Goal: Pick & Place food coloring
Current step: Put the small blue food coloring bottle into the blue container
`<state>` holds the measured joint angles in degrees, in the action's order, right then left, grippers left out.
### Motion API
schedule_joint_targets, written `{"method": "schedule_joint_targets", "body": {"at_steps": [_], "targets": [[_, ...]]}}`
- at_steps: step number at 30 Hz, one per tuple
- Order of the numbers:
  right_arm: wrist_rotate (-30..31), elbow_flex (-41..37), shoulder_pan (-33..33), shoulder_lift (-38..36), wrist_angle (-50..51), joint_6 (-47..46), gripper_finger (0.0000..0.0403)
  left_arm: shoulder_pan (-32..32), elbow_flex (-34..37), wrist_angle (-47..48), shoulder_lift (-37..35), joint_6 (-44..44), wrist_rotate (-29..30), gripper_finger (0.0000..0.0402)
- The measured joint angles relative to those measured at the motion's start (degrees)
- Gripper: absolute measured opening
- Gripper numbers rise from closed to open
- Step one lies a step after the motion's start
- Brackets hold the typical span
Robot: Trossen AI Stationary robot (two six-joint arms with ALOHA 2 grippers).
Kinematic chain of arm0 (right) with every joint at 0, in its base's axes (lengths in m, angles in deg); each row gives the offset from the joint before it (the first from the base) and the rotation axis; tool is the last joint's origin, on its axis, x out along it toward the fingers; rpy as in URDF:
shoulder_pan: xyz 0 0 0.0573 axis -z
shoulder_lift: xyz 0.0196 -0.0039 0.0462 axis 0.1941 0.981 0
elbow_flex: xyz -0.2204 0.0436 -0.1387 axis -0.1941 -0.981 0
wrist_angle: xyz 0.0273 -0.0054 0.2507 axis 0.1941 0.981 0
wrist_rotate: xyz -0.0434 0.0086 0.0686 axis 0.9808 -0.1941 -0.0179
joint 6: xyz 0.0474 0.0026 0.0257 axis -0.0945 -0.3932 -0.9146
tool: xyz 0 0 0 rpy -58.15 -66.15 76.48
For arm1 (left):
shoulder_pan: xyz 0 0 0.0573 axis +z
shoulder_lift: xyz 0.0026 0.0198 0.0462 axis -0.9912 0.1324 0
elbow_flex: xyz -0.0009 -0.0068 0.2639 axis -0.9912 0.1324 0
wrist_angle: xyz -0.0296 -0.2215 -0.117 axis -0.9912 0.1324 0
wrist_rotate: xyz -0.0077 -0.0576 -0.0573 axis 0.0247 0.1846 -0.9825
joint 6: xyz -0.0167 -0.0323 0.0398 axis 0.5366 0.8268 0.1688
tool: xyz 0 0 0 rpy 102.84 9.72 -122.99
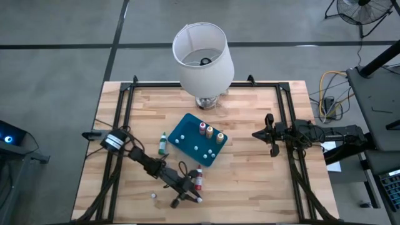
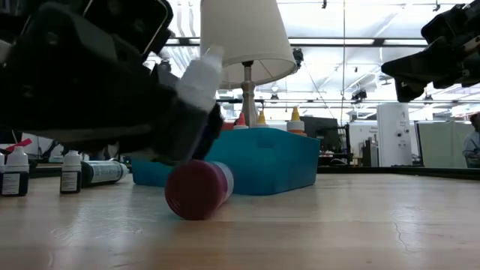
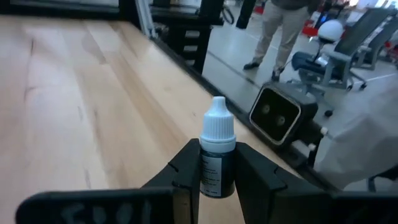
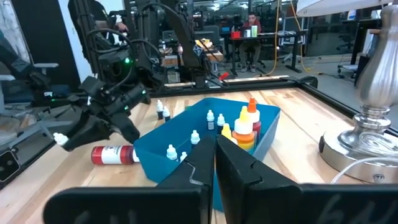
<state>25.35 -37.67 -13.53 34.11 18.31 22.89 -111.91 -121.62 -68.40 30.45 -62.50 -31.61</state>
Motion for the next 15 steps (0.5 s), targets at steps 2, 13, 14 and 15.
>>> {"method": "schedule_joint_targets", "body": {"at_steps": [2,13,14,15], "targets": [[0.0,0.0,0.0,0.0,0.0,0.0,0.0008,0.0,-0.8,-1.6,1.4,-0.1,-0.2,0.0055],[0.0,0.0,0.0,0.0,0.0,0.0,0.0008,0.3,-3.9,-2.7,4.4,-1.9,-0.3,0.0055],[0.0,0.0,0.0,0.0,0.0,0.0,0.0008,0.3,-4.0,-2.8,4.4,-2.0,-0.3,0.0055],[0.0,0.0,0.0,0.0,0.0,0.0,0.0008,0.3,-4.1,-3.1,4.4,-2.0,-0.3,0.0055]]}}
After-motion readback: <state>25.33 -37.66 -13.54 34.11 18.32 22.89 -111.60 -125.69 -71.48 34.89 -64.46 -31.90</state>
